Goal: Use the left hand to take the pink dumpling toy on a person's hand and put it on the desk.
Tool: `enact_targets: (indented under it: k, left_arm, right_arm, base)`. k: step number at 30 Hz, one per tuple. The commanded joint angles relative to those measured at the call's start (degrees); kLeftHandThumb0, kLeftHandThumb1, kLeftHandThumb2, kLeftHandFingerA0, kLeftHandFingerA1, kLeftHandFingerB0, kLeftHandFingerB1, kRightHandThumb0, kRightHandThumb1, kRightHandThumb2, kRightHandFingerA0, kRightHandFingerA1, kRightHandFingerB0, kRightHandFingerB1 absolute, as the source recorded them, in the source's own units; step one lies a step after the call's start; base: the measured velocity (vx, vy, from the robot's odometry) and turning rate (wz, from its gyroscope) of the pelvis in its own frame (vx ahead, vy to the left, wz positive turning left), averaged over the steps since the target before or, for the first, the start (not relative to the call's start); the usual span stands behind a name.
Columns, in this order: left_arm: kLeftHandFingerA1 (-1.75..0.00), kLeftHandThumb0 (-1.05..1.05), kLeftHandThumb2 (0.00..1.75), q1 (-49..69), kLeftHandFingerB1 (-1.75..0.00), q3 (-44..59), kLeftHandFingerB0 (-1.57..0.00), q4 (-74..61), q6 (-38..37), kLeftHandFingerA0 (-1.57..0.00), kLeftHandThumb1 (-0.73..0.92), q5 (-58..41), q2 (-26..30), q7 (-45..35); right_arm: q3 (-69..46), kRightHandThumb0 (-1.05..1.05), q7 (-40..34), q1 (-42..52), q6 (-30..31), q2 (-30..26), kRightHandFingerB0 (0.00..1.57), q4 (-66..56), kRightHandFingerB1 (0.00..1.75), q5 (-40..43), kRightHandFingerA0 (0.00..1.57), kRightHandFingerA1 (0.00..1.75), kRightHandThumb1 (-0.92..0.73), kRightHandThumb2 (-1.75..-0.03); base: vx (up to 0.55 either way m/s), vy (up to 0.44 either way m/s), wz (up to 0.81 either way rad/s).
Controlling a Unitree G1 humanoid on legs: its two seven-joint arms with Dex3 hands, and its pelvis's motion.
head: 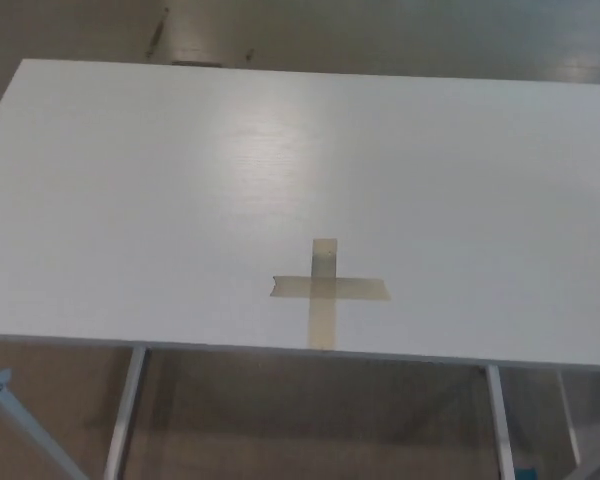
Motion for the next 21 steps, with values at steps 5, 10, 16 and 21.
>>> enact_targets:
  k: [5, 10, 16, 21]
  left_arm:
    - [-0.51, -0.34, 0.68, 0.4, -0.46, -0.2, -0.45, 1.1, -1.6, -0.6, 0.5, -0.8, 0.2, -1.0]
    - [-0.44, -0.25, 0.57, 0.7, -0.39, -0.3, -0.49, 1.4, -2.1, -0.65, 0.58, -0.7, 0.4, -1.1]
    - [-0.44, -0.25, 0.57, 0.9, -0.39, -0.4, -0.5, 1.4, -2.7, -0.65, 0.58, -0.8, 0.5, -1.5]
    - [-0.51, -0.34, 0.68, 0.8, -0.46, -0.3, -0.45, 1.5, -2.7, -0.6, 0.5, -0.9, 0.4, -1.3]
  right_arm:
    - [-0.7, -0.25, -1.0, 0.2, -0.7, -0.2, 0.59, 0.6, 0.45, 1.2, 0.77, 0.53, -0.62, -0.58]
    - [-0.5, -0.25, -0.5, 0.3, -0.7, -0.4, 0.59, 0.7, 0.45, 1.2, 0.78, 0.53, -0.62, -0.58]
    - [-0.3, -0.26, -0.5, 0.3, -0.8, -0.3, 0.58, 0.7, 0.45, 1.0, 0.77, 0.53, -0.62, -0.58]
    - [-0.5, -0.26, -0.4, 0.4, -0.8, -0.4, 0.59, 0.8, 0.45, 1.1, 0.77, 0.53, -0.63, -0.58]
  base:
    - [0.0, 0.0, 0.0]
    - [0.0, 0.0, 0.0]
    - [0.0, 0.0, 0.0]
    - [0.0, 0.0, 0.0]
